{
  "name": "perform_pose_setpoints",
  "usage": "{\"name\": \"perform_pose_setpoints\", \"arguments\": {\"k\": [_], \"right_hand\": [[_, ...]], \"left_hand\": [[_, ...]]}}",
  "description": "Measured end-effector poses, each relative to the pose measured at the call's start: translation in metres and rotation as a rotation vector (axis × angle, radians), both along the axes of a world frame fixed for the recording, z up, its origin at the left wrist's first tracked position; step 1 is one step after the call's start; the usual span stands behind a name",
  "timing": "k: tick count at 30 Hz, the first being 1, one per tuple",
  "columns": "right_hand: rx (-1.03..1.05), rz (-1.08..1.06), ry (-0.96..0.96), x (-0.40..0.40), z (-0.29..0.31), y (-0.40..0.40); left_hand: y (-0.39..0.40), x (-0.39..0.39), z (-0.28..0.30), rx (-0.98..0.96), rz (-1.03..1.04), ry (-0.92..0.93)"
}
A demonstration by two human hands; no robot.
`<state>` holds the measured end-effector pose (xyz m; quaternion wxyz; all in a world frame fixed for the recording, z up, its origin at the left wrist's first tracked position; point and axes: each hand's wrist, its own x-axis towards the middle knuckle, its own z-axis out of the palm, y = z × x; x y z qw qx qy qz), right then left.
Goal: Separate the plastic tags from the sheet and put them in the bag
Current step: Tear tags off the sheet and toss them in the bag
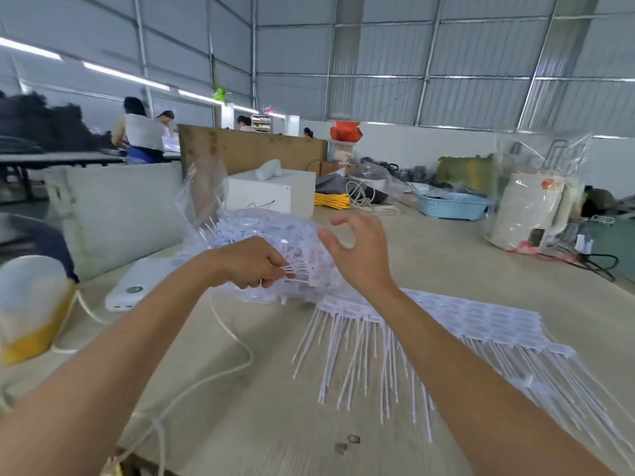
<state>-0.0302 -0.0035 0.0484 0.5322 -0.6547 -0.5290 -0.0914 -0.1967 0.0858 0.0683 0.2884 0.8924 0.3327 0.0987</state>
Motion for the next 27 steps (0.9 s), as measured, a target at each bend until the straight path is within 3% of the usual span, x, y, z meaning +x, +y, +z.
{"name": "perform_pose_setpoints", "arguments": {"k": [2, 4, 6, 7, 12, 14, 17, 23, 27], "right_hand": [[-0.154, -0.141, -0.288, 0.004, -0.003, 0.008], [-0.54, -0.24, -0.484, 0.011, -0.008, 0.018], [-0.845, -0.326, -0.558, 0.017, -0.011, 0.026], [-0.899, -0.358, -0.539, 0.02, -0.011, 0.029], [-0.651, -0.351, -0.363, 0.033, 0.001, 0.037], [-0.576, -0.312, -0.324, 0.036, 0.006, 0.038], [-0.524, -0.28, -0.32, 0.036, 0.004, 0.039], [-0.471, -0.227, -0.298, 0.035, 0.0, 0.036], [-0.465, -0.218, -0.306, 0.036, 0.0, 0.034]], "left_hand": [[0.017, -0.007, -0.002, 0.039, 0.049, 0.08], [0.027, -0.005, -0.004, 0.055, 0.064, 0.12], [0.034, 0.003, -0.006, 0.058, 0.063, 0.104], [0.037, 0.009, -0.008, 0.055, 0.068, 0.079], [0.054, 0.039, -0.015, -0.005, 0.169, -0.111], [0.061, 0.052, -0.02, 0.081, 0.209, -0.146], [0.068, 0.068, -0.029, 0.368, 0.257, -0.012], [0.061, 0.097, -0.043, 0.742, 0.27, 0.232], [0.056, 0.108, -0.05, 0.788, 0.32, 0.383]]}}
